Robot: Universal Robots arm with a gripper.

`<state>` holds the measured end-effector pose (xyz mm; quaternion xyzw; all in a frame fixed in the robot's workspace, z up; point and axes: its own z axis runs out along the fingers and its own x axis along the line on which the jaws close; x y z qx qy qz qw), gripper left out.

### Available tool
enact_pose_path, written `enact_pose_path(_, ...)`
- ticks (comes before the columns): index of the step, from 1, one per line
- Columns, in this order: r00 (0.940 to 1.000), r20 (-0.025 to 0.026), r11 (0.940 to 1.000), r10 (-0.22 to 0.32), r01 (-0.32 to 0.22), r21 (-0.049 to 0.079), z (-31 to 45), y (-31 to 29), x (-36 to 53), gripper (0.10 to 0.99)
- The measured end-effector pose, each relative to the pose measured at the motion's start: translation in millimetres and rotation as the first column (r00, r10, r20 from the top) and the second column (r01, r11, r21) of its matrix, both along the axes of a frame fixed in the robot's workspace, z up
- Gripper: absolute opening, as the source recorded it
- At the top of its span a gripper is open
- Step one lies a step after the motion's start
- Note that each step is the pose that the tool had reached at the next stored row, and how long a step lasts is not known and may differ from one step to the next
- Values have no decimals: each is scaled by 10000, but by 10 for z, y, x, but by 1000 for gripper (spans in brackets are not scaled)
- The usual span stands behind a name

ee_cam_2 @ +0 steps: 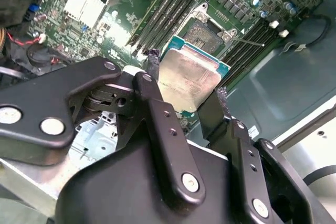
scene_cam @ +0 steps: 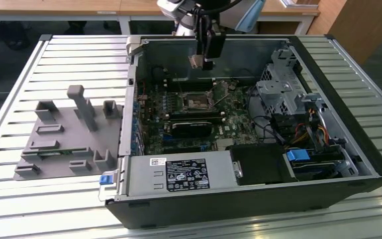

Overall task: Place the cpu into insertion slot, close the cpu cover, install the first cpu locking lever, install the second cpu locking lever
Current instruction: 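Place the cpu into insertion slot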

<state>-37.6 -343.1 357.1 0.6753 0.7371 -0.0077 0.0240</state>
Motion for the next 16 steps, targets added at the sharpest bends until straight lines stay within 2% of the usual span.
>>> enact_pose_path(4,9998,9,9998,-187,187,1,-18,10,0,541)
enact_pose_path(9,9997,106,9997,-229,229,-8,-55,10,0,541)
enact_pose_path(16,9997,118,9997,-230,230,-9,-137,24,0,541)
